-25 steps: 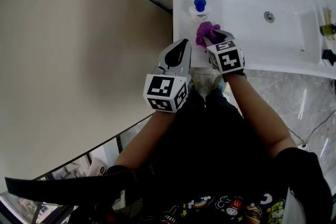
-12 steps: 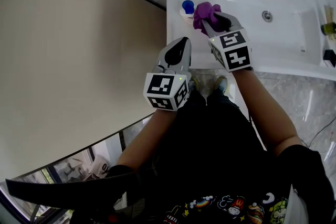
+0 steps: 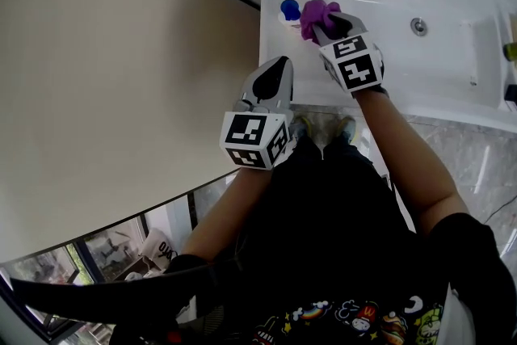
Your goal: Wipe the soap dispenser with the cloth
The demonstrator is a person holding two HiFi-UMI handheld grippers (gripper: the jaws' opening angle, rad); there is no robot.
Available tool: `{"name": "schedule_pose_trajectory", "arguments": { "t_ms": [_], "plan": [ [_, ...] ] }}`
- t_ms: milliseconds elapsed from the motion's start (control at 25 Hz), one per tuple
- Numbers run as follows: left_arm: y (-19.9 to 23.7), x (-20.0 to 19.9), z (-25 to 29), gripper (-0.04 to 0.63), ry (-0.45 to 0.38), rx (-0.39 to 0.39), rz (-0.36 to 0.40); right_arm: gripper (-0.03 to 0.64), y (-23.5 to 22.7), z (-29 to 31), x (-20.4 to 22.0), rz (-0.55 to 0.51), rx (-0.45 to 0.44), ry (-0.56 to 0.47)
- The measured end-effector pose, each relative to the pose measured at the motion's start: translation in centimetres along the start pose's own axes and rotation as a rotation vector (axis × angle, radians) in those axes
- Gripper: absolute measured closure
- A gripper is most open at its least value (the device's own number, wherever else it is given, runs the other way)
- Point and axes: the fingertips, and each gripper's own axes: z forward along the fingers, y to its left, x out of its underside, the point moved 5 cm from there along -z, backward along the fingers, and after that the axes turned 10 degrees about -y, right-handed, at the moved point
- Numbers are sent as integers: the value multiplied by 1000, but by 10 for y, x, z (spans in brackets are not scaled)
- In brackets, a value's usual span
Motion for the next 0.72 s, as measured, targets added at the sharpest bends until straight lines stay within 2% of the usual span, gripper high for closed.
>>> {"name": "schedule_pose_trajectory", "arguments": {
  "t_ms": [240,400,560,720],
  "plan": [
    [-4,5,0,595,27,3,11,486,-10,7,45,28,-7,82],
    [-3,9,-1,595,48,2,11,486,-12,10,62,23,2,97],
    [-2,13,0,595,59,2,16,486,-10,11,63,15,-2,74],
    [2,12,-4,595,57,3,19,486,-3,3,41,14,2,13]
  ]
}}
